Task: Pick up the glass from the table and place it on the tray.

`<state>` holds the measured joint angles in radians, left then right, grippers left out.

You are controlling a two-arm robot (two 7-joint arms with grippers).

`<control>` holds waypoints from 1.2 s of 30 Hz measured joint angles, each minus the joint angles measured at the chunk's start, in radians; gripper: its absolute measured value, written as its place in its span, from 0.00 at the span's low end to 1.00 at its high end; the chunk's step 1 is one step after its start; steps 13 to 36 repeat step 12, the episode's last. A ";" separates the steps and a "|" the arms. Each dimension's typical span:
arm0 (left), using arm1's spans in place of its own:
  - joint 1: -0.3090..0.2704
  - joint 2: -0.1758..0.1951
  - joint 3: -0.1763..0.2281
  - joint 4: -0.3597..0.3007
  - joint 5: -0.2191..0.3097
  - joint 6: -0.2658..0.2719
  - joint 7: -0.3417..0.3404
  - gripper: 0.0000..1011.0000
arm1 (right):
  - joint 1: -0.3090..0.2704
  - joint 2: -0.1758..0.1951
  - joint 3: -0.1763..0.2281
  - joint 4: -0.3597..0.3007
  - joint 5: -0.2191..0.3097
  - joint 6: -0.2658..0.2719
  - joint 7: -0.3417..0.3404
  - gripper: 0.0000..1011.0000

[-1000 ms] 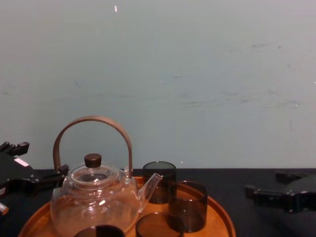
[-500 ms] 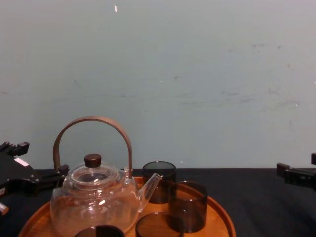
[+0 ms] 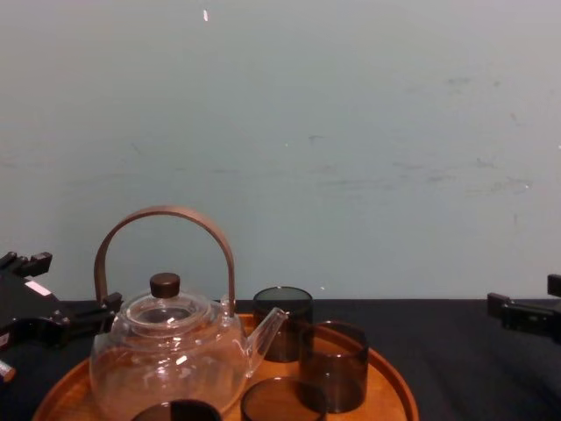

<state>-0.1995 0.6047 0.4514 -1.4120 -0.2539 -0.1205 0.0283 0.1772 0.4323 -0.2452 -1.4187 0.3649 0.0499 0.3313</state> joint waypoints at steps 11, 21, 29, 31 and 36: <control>0.000 0.000 0.000 0.000 0.000 0.000 0.000 1.00 | 0.001 0.001 -0.002 0.001 0.000 0.002 0.002 0.99; 0.000 0.000 0.000 0.000 0.000 0.000 0.000 1.00 | 0.001 0.001 -0.002 0.001 0.000 0.002 0.002 0.99; 0.000 0.000 0.000 0.000 0.000 0.000 0.000 1.00 | 0.001 0.001 -0.002 0.001 0.000 0.002 0.002 0.99; 0.000 0.000 0.000 0.000 0.000 0.000 0.000 1.00 | 0.001 0.001 -0.002 0.001 0.000 0.002 0.002 0.99; 0.000 0.000 0.000 0.000 0.000 0.000 0.000 1.00 | 0.001 0.001 -0.002 0.001 0.000 0.002 0.002 0.99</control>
